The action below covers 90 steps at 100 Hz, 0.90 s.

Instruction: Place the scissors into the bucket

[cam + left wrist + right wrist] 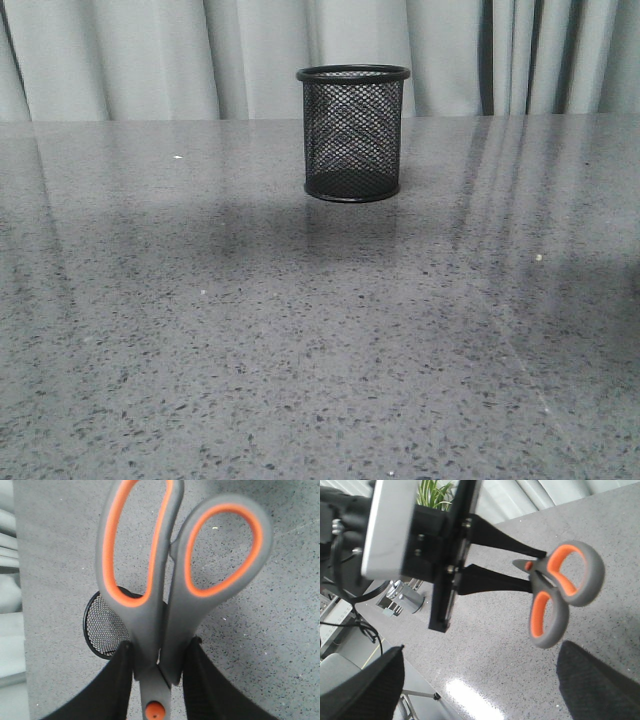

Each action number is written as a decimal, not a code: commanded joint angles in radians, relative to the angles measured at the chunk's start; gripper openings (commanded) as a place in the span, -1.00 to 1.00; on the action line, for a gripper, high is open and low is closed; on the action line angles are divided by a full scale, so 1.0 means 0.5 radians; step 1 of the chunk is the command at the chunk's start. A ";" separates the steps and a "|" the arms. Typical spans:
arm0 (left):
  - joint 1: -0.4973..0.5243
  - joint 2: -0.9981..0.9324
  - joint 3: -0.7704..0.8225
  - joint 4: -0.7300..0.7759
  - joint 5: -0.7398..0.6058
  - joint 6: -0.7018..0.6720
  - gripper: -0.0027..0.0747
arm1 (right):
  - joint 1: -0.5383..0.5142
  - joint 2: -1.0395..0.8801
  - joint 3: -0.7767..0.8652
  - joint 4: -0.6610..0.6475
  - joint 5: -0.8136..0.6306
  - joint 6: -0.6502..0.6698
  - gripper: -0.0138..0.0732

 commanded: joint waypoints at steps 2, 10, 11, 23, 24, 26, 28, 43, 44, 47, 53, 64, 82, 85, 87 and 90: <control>-0.020 -0.113 -0.067 -0.097 -0.014 -0.022 -0.91 | -0.016 0.022 -0.069 0.065 -0.149 0.005 0.61; -0.020 -0.118 -0.067 -0.117 -0.014 -0.022 -0.91 | -0.016 0.054 -0.069 0.110 -0.177 0.005 0.61; -0.020 -0.118 -0.067 -0.117 -0.014 -0.022 -0.91 | -0.016 0.057 -0.069 0.110 -0.187 0.005 0.61; -0.020 -0.118 -0.067 -0.197 -0.014 -0.022 -0.91 | -0.016 0.101 -0.069 0.129 -0.281 0.005 0.61; -0.020 -0.118 -0.067 -0.213 -0.014 -0.022 -0.91 | -0.016 0.102 -0.069 0.129 -0.281 0.005 0.61; -0.020 -0.118 -0.067 -0.222 -0.014 -0.022 -0.91 | -0.016 0.115 -0.069 0.129 -0.289 0.005 0.61; -0.020 -0.118 -0.067 -0.234 -0.014 -0.022 -0.91 | -0.016 0.120 -0.069 0.129 -0.300 0.005 0.61; -0.020 -0.118 -0.067 -0.302 -0.014 -0.022 -0.91 | -0.016 0.173 -0.069 0.129 -0.309 0.005 0.61; -0.020 -0.118 -0.067 -0.302 -0.014 -0.022 -0.91 | -0.016 0.173 -0.069 0.129 -0.309 0.005 0.61; -0.020 -0.118 -0.067 -0.312 -0.014 -0.022 -0.91 | -0.016 0.191 -0.069 0.129 -0.309 0.005 0.61; -0.020 -0.118 -0.067 -0.320 -0.009 -0.022 -0.91 | -0.016 0.204 -0.069 0.129 -0.318 0.005 0.61; -0.020 -0.118 -0.067 -0.323 0.003 -0.022 -0.91 | -0.016 0.226 -0.069 0.129 -0.353 0.005 0.61; -0.020 -0.118 -0.067 -0.353 0.008 -0.022 -0.91 | -0.016 0.285 -0.069 0.129 -0.386 0.005 0.61; -0.020 -0.118 -0.067 -0.353 0.008 -0.022 -0.91 | -0.016 0.303 -0.069 0.129 -0.386 0.005 0.61; -0.020 -0.118 -0.067 -0.353 0.008 -0.022 -0.91 | -0.016 0.316 -0.069 0.129 -0.391 0.005 0.61; -0.020 -0.118 -0.067 -0.353 0.008 -0.022 -0.91 | -0.016 0.329 -0.069 0.132 -0.402 0.005 0.61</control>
